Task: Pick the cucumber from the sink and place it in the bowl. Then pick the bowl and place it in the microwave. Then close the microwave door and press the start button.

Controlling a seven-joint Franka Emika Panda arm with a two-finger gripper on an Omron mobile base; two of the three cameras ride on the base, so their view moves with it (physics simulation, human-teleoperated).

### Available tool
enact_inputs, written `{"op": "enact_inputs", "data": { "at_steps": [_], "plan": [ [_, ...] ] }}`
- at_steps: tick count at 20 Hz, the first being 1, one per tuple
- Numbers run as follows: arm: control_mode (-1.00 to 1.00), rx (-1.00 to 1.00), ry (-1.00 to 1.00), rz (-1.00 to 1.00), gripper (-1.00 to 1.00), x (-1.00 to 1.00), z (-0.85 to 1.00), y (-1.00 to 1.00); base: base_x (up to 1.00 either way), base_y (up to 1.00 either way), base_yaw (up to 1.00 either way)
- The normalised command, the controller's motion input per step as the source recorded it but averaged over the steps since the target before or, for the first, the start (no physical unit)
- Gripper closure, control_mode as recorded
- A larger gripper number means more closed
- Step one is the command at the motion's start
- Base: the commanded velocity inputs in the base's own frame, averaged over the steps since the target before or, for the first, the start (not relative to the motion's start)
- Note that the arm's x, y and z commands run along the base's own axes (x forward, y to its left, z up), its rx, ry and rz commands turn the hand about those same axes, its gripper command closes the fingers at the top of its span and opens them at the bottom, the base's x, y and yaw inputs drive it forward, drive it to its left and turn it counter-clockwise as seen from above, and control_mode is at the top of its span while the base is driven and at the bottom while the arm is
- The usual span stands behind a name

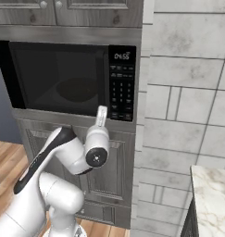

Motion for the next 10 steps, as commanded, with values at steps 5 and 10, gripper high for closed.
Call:
{"op": "enact_inputs", "data": {
  "at_steps": [5,10],
  "plan": [
    [-1.0,0.0,0.0,-0.09,1.0,0.39,0.0,-0.01,0.0,0.0,0.0],
    [-1.0,0.0,0.0,-0.07,1.0,0.33,0.0,-0.03,0.0,0.0,0.0]
  ]
}}
